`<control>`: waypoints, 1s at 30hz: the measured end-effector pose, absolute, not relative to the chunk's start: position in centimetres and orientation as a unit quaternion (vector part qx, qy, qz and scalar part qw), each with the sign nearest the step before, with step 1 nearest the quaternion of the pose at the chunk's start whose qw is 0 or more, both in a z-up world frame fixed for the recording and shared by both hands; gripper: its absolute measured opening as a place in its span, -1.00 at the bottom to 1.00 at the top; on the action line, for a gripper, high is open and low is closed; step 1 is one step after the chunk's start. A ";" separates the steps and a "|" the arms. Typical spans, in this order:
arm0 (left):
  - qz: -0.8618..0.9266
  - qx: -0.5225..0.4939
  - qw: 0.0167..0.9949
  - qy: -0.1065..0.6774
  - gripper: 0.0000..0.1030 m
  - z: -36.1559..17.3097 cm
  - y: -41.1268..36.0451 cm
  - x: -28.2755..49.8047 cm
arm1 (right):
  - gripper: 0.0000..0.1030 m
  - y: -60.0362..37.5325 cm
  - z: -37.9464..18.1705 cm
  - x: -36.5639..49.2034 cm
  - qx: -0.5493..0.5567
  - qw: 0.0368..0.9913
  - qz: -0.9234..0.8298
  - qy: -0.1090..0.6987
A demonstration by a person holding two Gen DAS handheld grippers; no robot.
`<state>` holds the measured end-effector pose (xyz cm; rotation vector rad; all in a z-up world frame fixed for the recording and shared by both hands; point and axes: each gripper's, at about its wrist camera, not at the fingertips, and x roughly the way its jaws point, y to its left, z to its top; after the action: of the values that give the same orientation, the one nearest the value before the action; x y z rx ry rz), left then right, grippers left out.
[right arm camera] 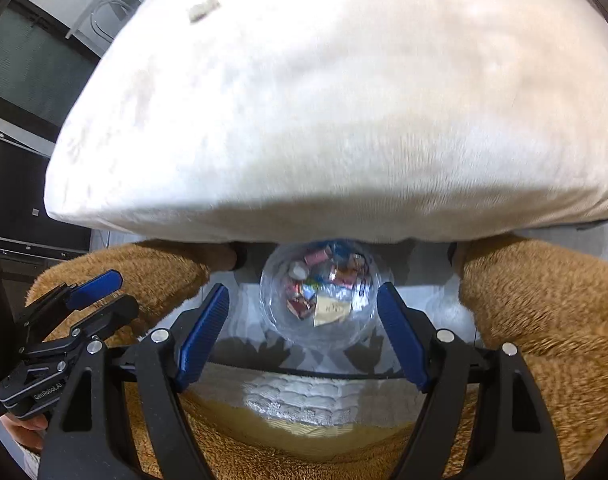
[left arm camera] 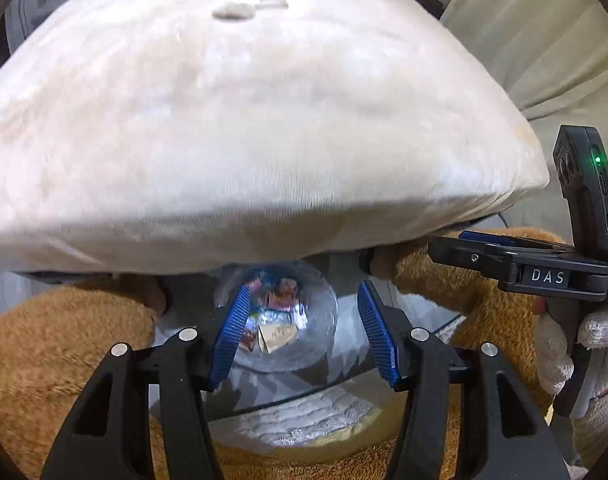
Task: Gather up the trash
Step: 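Raise both open tools from the bowl back over the bed toward the cup and bag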
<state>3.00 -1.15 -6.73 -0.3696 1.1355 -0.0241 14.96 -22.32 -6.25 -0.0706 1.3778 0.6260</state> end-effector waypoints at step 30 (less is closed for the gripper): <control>-0.002 -0.134 0.867 0.480 0.33 -1.0 9.2 21.6 | 0.78 -7.1 2.6 36.7 -0.055 0.774 0.332 0.536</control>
<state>21.56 9.21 -0.96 -0.2804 1.0040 -0.0037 36.72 -7.06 2.59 -0.1186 1.1619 0.7188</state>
